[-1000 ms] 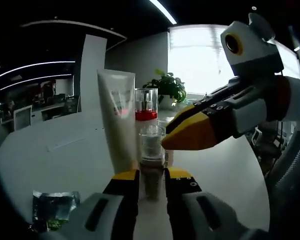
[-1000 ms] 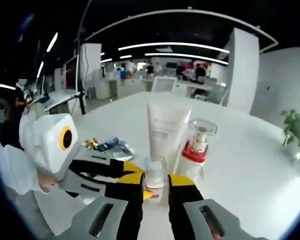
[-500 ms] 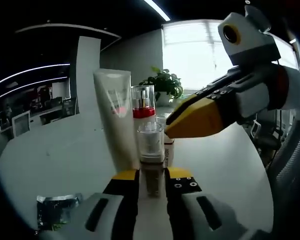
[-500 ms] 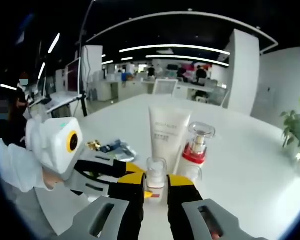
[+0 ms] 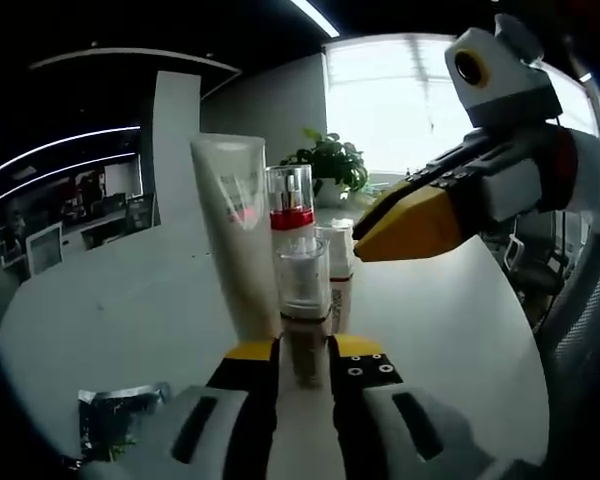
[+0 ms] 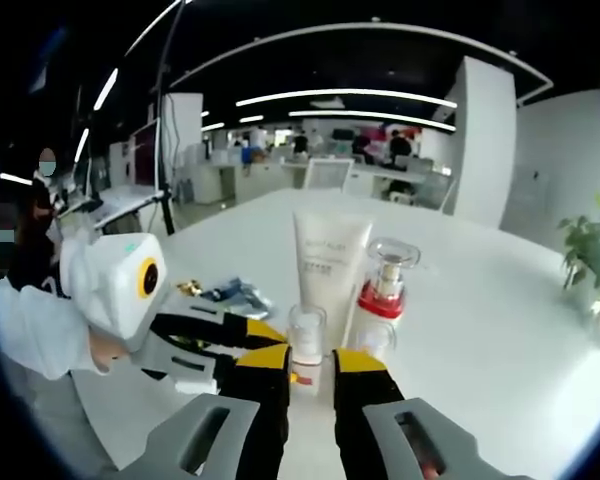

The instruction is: Arrange the skincare products in the storage area until every visible bottle or jar stands upright without overlapping.

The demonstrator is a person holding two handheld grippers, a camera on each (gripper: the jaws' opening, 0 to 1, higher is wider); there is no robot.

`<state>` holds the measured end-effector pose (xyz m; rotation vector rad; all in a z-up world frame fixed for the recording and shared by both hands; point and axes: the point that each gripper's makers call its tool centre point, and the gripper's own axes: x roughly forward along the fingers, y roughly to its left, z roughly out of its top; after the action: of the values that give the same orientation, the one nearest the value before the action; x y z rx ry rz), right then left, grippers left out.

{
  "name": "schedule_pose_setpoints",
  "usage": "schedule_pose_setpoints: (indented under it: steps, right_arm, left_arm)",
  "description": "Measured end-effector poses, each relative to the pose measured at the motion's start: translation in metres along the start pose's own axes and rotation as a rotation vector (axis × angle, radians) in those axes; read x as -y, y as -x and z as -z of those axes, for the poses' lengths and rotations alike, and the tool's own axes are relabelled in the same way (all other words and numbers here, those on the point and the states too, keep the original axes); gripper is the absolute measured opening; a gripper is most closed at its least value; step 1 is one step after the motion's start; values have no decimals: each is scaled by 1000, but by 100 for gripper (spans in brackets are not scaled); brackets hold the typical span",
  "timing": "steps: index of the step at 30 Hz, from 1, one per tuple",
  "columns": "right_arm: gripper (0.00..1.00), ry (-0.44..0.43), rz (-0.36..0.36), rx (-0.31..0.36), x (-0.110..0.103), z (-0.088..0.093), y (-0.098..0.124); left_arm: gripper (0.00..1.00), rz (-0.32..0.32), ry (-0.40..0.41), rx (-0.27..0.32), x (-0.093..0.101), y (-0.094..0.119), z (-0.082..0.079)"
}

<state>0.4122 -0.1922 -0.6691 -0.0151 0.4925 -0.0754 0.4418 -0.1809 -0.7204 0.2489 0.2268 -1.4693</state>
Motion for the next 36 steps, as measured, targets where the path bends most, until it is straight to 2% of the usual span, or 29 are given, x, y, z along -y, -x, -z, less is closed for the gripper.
schedule_pose_setpoints:
  steps: [16, 36]
  right_arm:
    - [8, -6, -16, -7, -3, 3, 3]
    - [11, 38, -71, 21, -16, -11, 13]
  left_arm:
    - [14, -15, -11, -22, -1, 4, 2]
    - [19, -71, -23, -36, -9, 29, -16]
